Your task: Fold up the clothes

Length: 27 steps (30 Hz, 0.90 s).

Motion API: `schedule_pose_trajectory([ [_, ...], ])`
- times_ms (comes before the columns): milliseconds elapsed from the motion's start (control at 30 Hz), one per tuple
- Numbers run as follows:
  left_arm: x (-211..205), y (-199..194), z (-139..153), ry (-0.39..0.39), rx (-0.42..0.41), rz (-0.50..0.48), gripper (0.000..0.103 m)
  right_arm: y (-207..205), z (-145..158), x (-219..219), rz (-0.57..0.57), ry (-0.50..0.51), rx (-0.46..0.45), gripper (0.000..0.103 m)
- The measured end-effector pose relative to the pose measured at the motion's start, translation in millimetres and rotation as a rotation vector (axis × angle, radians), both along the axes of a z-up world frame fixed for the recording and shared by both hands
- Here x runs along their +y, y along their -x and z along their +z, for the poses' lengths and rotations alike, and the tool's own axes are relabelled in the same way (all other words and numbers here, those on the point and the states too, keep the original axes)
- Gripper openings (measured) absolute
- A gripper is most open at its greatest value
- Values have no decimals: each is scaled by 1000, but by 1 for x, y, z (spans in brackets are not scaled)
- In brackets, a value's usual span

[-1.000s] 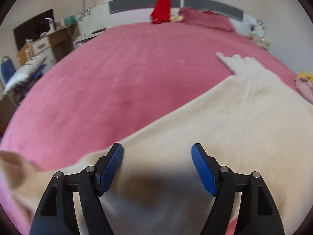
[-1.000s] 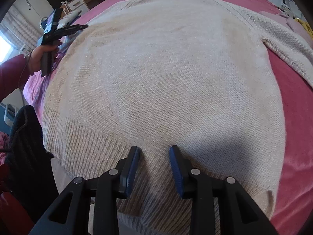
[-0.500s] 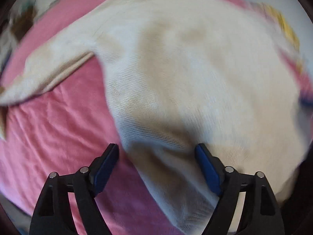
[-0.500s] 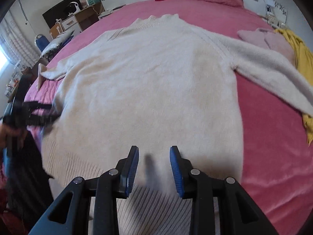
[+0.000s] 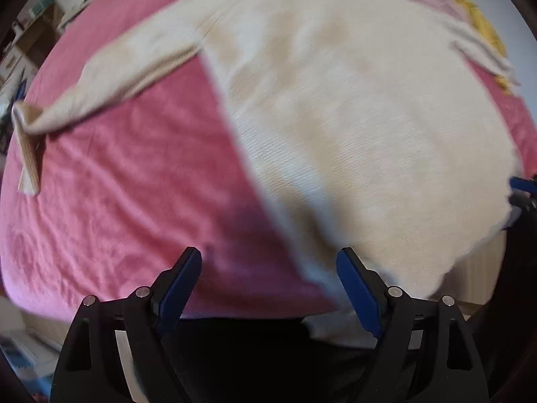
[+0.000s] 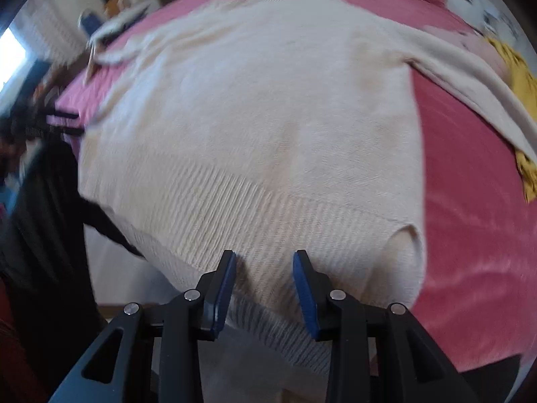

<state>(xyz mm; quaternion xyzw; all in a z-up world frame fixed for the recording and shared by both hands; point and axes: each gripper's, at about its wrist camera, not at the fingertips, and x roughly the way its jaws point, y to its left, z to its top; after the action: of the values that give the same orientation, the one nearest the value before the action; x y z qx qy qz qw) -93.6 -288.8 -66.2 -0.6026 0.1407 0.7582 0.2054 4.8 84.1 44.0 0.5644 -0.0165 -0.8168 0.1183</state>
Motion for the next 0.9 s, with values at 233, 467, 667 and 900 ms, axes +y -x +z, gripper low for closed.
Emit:
schedule_pose_trajectory([
  [233,76,-30,-35,109,-52,-271,84,34,-9,8,-57,3,12,35],
  [467,40,-35,-46,238,-159,-294,85,9,-25,21,-42,-30,-28,36],
  [667,48,-8,-19,-106,-205,-124,85,18,-26,17,-50,-58,-64,35],
  [900,88,-1,-45,86,-167,-229,86,25,-32,19,-69,-11,-78,36],
])
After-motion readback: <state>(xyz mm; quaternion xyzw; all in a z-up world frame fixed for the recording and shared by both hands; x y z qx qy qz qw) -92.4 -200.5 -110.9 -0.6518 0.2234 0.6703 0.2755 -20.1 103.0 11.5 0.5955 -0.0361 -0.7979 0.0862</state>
